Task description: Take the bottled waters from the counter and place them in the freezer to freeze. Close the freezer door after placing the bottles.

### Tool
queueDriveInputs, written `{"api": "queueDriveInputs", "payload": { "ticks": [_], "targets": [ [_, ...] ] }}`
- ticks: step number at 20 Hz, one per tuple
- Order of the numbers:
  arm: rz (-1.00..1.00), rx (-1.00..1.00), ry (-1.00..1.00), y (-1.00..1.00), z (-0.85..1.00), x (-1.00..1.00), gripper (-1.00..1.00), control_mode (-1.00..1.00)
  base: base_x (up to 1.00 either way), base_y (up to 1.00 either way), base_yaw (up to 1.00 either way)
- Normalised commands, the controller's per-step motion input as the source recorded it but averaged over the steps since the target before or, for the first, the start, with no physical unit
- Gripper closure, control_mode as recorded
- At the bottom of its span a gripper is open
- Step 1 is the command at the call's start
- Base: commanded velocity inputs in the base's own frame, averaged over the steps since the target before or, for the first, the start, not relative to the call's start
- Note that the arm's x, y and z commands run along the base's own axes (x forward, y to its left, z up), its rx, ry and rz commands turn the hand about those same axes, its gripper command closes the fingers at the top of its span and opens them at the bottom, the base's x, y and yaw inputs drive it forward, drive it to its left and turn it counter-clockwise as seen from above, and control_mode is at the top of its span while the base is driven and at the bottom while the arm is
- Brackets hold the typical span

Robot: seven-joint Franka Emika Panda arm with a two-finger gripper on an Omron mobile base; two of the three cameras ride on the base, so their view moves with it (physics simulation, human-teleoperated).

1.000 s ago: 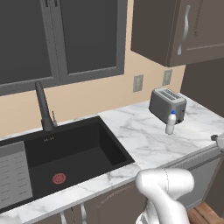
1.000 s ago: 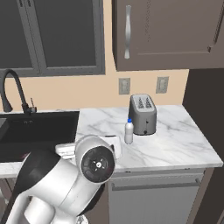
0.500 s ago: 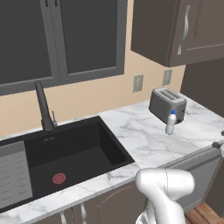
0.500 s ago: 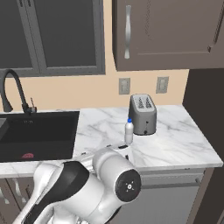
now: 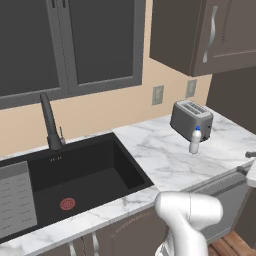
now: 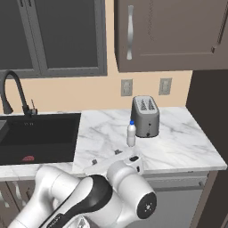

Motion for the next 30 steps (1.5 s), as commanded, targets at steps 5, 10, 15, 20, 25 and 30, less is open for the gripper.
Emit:
{"api": "queueDriveInputs", "payload": {
  "ticks": [5, 10, 15, 20, 25, 30],
  "targets": [
    [0.01, 0.02, -0.03, -0.15, -0.22, 0.23, -1.0, -1.0, 0.0, 0.0, 0.0],
    [0.0, 0.0, 0.01, -0.15, 0.0, 0.16, -1.0, -1.0, 0.0, 0.0, 0.0],
    [-0.06, 0.0, 0.08, -0.17, 0.0, 0.73, -1.0, -1.0, 0.0, 0.0, 0.0],
    [-0.04, 0.01, 0.02, -0.25, 0.0, 0.65, -1.0, -1.0, 0.0, 0.0, 0.0],
    [0.0, 0.0, -0.01, -0.17, -0.03, 0.49, -1.0, -1.0, 0.0, 0.0, 0.0],
    [0.0, 0.0, -0.04, -0.08, -0.13, 0.29, -1.0, -1.0, 0.0, 0.0, 0.0]
  ]
}}
